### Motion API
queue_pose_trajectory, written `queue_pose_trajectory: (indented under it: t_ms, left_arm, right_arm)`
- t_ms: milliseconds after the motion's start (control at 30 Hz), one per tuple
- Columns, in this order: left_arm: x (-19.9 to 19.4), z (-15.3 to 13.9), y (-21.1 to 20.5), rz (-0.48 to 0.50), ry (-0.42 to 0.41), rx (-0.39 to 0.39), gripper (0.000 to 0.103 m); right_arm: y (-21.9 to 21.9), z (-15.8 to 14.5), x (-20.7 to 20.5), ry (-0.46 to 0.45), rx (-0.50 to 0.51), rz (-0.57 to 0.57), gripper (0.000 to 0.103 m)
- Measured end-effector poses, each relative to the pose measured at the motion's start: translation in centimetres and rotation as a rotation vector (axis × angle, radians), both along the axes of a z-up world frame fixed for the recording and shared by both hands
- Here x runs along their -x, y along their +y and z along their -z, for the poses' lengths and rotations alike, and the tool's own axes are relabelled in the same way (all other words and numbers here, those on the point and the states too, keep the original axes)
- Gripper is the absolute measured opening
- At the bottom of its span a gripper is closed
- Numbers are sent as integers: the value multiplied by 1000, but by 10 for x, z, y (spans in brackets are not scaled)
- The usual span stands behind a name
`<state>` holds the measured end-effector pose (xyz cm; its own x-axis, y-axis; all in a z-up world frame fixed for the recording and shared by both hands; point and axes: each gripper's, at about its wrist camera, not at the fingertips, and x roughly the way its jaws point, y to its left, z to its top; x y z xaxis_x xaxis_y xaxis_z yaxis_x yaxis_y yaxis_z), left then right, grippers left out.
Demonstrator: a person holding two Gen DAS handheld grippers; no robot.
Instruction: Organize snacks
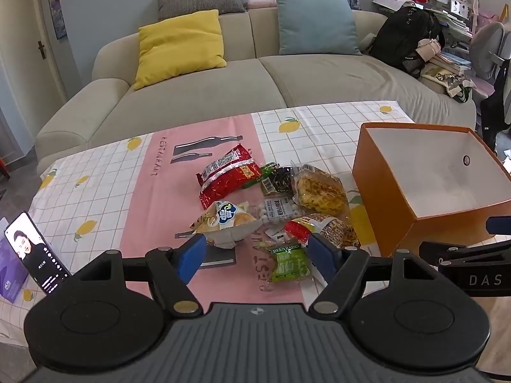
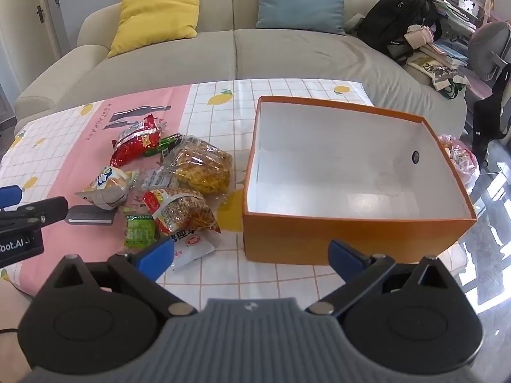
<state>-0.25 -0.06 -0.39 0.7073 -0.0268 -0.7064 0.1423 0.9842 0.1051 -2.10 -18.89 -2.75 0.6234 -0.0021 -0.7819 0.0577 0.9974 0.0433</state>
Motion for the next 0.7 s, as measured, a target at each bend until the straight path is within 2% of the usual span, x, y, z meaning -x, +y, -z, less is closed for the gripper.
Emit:
queue_pose_trajectory:
  t_ms: [700]
  left_arm:
    - [0, -1, 1, 2, 1, 4, 85]
  right_arm:
    - [2, -5, 1, -16, 8, -10, 100]
